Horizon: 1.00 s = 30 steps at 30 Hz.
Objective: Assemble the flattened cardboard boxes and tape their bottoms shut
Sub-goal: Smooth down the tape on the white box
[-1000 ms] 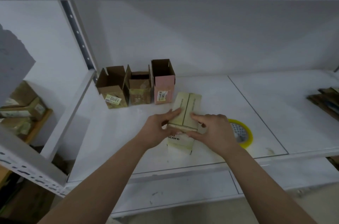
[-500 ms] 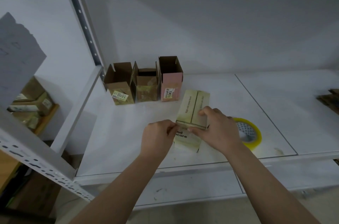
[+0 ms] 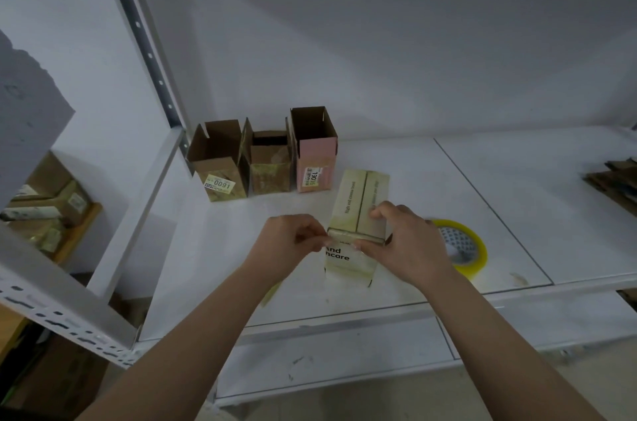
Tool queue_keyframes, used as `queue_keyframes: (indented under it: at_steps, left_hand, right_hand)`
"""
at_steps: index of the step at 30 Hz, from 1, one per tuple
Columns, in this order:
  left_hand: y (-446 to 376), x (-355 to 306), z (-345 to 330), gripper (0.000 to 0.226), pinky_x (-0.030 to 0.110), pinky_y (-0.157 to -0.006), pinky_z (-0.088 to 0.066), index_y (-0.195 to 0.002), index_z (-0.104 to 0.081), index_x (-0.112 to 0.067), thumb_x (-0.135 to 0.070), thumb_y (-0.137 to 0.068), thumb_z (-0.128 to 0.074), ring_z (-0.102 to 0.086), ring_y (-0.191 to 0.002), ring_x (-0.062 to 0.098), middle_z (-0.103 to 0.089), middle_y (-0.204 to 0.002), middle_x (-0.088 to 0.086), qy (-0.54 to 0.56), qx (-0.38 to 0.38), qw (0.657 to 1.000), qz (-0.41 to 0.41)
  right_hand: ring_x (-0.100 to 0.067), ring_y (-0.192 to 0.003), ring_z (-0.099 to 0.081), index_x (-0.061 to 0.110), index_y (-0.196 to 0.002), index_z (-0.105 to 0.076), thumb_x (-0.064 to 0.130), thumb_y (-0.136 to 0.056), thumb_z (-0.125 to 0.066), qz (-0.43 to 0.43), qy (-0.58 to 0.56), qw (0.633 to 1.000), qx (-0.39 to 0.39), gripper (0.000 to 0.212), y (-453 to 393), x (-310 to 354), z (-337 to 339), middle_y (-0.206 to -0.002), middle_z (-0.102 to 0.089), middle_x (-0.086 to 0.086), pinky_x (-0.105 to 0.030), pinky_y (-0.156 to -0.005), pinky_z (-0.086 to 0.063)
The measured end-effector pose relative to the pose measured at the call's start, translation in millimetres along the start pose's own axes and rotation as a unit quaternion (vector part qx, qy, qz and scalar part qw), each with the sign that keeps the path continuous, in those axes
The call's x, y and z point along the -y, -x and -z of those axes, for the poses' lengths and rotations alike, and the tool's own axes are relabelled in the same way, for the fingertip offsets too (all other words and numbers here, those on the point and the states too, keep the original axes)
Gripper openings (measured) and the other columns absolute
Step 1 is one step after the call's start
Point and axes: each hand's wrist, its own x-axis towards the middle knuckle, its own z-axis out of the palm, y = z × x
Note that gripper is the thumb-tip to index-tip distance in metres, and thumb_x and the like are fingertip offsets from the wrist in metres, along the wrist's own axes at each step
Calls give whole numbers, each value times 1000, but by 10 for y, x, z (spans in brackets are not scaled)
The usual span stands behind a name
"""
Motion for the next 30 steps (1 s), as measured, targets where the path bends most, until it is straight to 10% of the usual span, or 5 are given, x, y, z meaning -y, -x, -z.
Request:
queue_keyframes:
  at_steps: [17, 21, 25, 30]
  left_hand:
    - [-144, -402, 30, 37, 32, -72, -52, -79, -59, -21, -51, -72, -78, -61, -78, 14, -66, -80, -4, -267, 67, 961, 1]
    - [-113, -473, -65, 47, 36, -76, -54, -103, -52, -22, -46, -73, -80, -62, -87, 14, -62, -101, -7, -282, 17, 958, -45]
    - [-154, -512, -231, 81, 36, -104, -42, -149, -30, -24, -35, -82, -74, -36, -138, 16, -26, -157, -7, -279, 100, 949, -109]
    - [-205, -632, -359, 74, 36, -114, -28, -153, -24, -22, -34, -91, -64, -8, -149, 15, -13, -162, -4, -338, 138, 925, -109]
  right_hand:
    - [-20, -100, -60, 19, -128, -50, 54, -87, -62, 61, 20, 998, -21, 56, -30, -116, -14, -124, -62, 2, -32, -95, -32]
    - [-22, -110, -59, 20, -134, -49, 46, -92, -60, 86, -9, 996, -30, 51, -41, -262, 29, -131, -60, 5, -36, -100, -31]
    - [-25, -115, -55, 22, -140, -43, 37, -92, -64, 90, -36, 995, -2, 55, -20, -382, -1, -133, -57, 3, -40, -98, -38]
    - [-21, -123, -55, 13, -149, -31, 14, -89, -68, 15, -208, 978, 16, 70, 76, -552, -49, -138, -55, -6, -28, -102, -41]
